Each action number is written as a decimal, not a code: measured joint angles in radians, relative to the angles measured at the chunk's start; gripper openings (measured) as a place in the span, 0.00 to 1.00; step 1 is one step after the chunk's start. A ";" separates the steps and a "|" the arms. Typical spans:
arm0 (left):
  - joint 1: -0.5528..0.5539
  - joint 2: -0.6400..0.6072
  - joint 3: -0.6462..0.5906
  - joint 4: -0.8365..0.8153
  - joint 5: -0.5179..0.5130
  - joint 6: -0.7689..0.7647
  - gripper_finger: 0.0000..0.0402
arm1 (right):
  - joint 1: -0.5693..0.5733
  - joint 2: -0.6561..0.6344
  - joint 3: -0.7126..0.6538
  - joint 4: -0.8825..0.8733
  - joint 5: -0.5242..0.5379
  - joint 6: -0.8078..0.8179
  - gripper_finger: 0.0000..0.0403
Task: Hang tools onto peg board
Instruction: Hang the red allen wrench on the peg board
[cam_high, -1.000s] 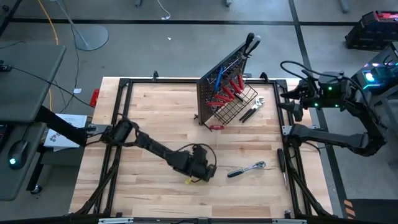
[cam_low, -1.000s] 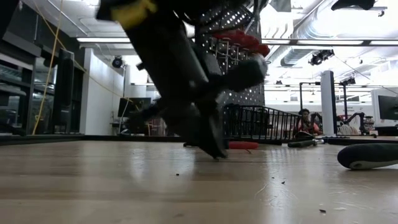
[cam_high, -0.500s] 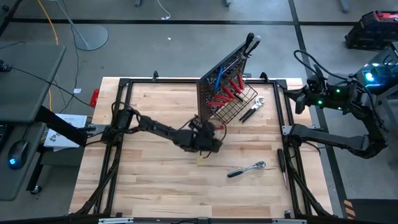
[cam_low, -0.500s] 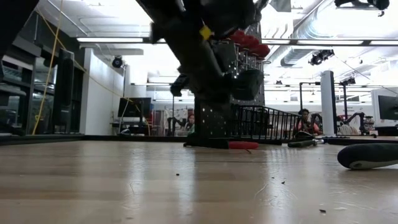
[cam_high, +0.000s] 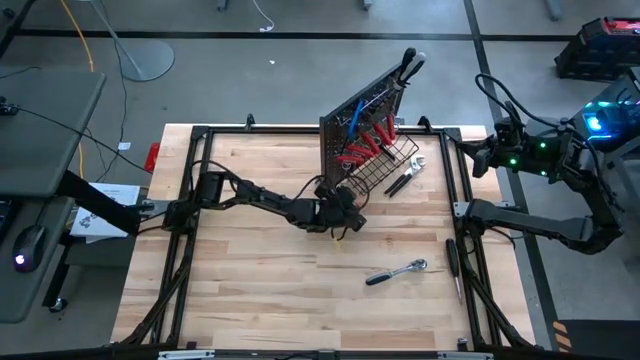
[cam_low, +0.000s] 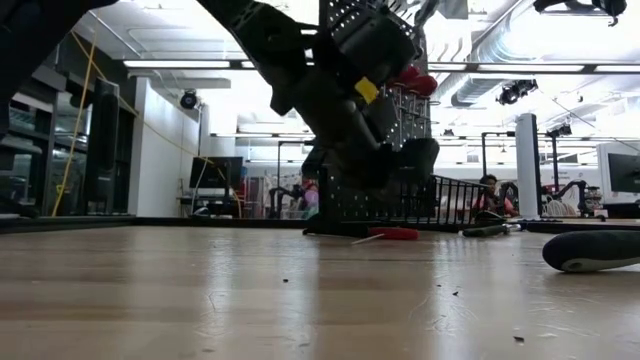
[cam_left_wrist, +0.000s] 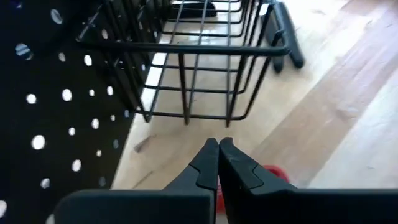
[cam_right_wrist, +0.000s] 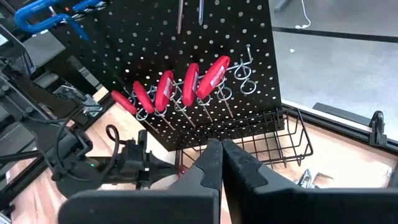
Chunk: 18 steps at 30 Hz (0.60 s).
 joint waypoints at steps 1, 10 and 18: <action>0.006 0.000 0.000 -0.001 0.013 -0.011 0.00 | 0.000 0.000 0.000 0.000 0.000 0.000 0.00; 0.018 0.016 -0.006 0.008 0.175 -0.089 0.00 | 0.000 0.000 0.000 0.001 0.000 -0.010 0.00; -0.052 0.032 -0.005 -0.072 0.196 -0.213 0.00 | 0.000 0.000 0.000 0.003 -0.025 -0.020 0.00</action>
